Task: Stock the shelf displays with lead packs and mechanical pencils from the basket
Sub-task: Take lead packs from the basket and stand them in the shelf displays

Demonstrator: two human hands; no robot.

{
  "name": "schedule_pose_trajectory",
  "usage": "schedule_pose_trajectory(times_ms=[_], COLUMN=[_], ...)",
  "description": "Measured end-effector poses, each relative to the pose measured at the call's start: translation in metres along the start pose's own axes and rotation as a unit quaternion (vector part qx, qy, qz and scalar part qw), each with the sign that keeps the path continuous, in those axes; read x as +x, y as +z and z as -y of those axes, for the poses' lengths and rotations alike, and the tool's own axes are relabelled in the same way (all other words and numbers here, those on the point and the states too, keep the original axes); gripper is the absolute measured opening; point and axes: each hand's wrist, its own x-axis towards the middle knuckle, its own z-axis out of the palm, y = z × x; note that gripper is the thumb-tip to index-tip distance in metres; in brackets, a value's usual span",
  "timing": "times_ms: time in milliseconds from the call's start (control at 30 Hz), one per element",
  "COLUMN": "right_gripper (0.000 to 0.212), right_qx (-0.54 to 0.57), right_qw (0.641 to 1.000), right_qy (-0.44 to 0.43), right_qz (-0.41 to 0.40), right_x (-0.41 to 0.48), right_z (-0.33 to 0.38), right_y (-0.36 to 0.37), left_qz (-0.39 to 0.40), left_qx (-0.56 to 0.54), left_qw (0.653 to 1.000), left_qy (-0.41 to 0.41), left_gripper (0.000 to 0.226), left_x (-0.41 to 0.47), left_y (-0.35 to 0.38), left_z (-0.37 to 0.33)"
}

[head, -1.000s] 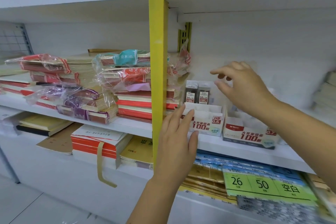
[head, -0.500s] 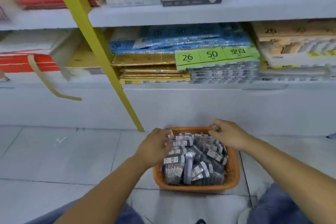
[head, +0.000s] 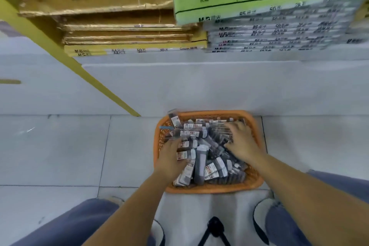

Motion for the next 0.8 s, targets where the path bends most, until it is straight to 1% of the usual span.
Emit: schedule_pose_trajectory(times_ms=[100,200,267,333,400,500,567,667,800], right_gripper=[0.067,0.058,0.049,0.042,0.042,0.05,0.051,0.048,0.043], right_qx=[-0.036,-0.045,-0.02,0.033,0.057,-0.015,-0.007,0.044,0.119], right_qw=[0.999,0.998,0.998,0.998,0.995,0.992,0.994,0.997,0.992], right_qy=[0.003,-0.012,-0.022,-0.024,-0.023,-0.03,-0.026,-0.023,0.028], right_qz=[-0.024,-0.042,-0.047,-0.053,-0.074,-0.125,-0.107,-0.063,-0.04], right_x=[0.005,0.004,0.0,-0.006,-0.013,-0.021,-0.023,-0.023,-0.024], right_z=[-0.005,-0.007,-0.008,-0.01,-0.013,-0.021,-0.024,-0.026,-0.028], right_y=[0.001,-0.002,0.0,0.005,0.01,0.018,0.019,0.021,0.02], left_qz=[0.002,-0.006,-0.008,-0.012,-0.023,-0.038,-0.033,-0.023,-0.007], left_qx=[0.069,0.113,0.133,0.134,0.11,0.009,-0.019,-0.036,-0.099], left_qw=[0.998,0.994,0.991,0.991,0.993,0.999,0.999,0.999,0.994], left_qy=[-0.01,-0.006,-0.009,-0.015,-0.017,-0.016,-0.013,-0.021,-0.051], left_gripper=[0.079,0.075,0.069,0.062,0.053,0.023,0.011,0.009,0.011], left_x=[0.011,0.018,0.019,0.017,0.014,0.012,0.009,0.006,0.004], left_y=[0.007,0.008,0.008,0.009,0.01,0.009,0.008,0.005,0.002], left_z=[0.006,0.004,0.002,0.001,0.0,-0.002,-0.002,0.001,0.001])
